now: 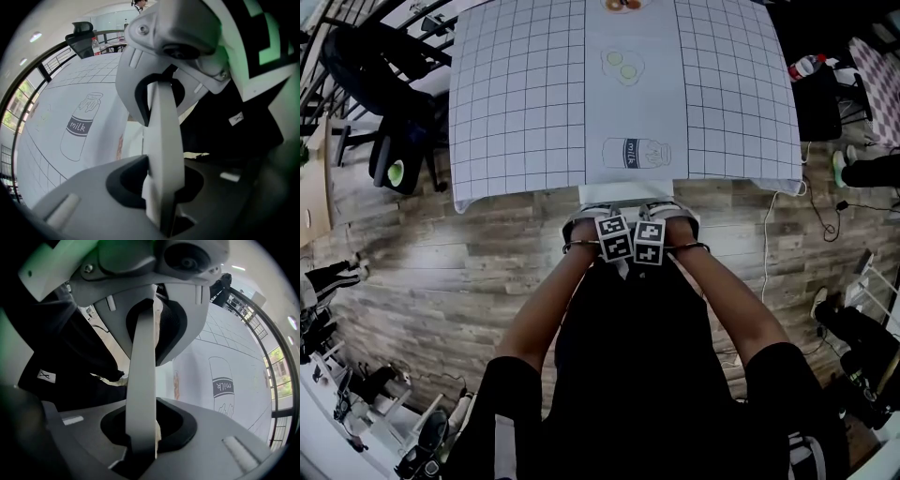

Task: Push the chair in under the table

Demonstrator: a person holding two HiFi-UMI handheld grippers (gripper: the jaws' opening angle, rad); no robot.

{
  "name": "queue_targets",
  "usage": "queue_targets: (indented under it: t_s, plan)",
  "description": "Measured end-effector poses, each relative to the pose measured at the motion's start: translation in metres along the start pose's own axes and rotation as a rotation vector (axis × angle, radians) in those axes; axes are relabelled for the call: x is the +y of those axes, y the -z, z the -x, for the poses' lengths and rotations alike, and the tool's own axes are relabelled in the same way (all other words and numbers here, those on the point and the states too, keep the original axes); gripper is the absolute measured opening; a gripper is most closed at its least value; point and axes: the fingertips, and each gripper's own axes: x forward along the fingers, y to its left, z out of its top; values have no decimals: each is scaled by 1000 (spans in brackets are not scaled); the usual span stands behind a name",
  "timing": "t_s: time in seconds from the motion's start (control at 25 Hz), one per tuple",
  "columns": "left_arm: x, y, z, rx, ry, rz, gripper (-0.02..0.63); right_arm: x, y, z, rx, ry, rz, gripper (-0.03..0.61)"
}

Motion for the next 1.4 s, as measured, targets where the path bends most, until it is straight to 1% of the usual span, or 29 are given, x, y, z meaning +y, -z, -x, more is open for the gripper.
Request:
queue_targets:
  t_s: [0.2, 0.44, 0.76, 0.92, 1.16, 1.32, 1.4]
  plan:
    - [21, -3, 3, -4, -8, 7, 89, -21, 2, 0, -2, 0, 8, 75]
    - [42, -3, 7, 5, 2, -8, 89, -42, 3, 2, 1, -4, 9, 75]
    - [67, -4, 13, 9, -8, -10, 86, -69, 2, 5, -5, -1, 17, 75]
    - [74, -5, 14, 9, -9, -11, 86, -75, 3, 5, -5, -3, 17, 75]
    - [78, 0, 10, 22, -4, -37, 87, -80, 1, 0, -9, -9, 4, 75]
    - [82, -10, 7, 16, 0, -36, 87, -83, 10, -1, -6, -9, 5, 75]
    - [85, -9, 7, 17, 3, -39, 88, -86, 9, -1, -7, -10, 3, 75]
